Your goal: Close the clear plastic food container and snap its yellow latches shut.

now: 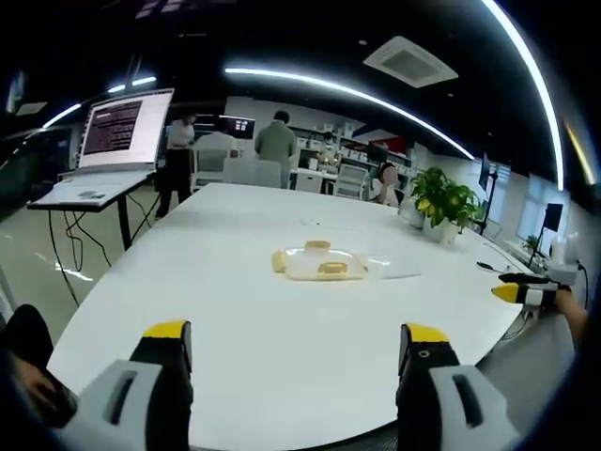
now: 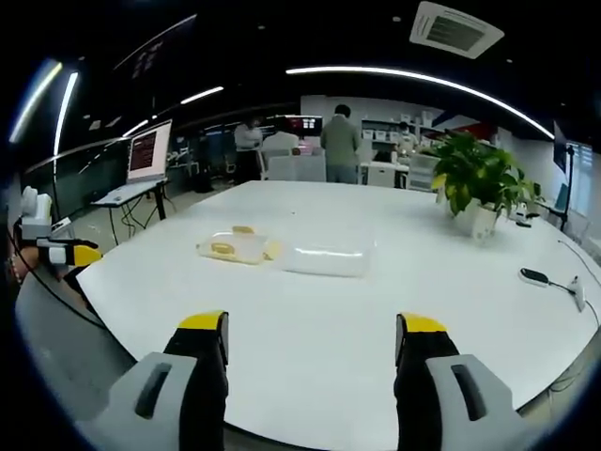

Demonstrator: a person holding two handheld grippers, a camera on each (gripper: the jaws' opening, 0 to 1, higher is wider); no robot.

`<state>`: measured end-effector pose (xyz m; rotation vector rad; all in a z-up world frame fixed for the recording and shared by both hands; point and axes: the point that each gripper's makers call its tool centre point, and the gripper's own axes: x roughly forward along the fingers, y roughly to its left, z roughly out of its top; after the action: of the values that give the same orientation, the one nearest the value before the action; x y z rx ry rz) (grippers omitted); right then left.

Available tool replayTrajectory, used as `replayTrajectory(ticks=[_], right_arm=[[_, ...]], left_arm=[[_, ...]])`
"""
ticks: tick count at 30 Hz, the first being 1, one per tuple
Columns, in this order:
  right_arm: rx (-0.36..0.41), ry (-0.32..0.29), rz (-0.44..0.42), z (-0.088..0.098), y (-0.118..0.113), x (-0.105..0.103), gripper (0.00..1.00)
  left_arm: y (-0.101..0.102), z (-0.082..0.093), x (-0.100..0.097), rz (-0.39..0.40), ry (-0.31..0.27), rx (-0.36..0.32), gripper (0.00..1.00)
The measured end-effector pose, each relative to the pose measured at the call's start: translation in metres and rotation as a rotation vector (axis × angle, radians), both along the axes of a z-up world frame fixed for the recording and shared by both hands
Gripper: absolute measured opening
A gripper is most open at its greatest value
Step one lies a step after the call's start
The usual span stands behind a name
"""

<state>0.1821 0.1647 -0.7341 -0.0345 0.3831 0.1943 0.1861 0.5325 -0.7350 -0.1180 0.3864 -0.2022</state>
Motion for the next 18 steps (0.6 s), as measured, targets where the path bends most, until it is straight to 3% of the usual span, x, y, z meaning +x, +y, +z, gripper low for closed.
replayTrajectory(ticks=[18], right_arm=[[0.016,-0.015,0.004,0.0049,0.0052,-0.0025,0.71]], left_arm=[[0.0001,-0.0006,-0.0002,0.002,0.004,0.003,0.89]])
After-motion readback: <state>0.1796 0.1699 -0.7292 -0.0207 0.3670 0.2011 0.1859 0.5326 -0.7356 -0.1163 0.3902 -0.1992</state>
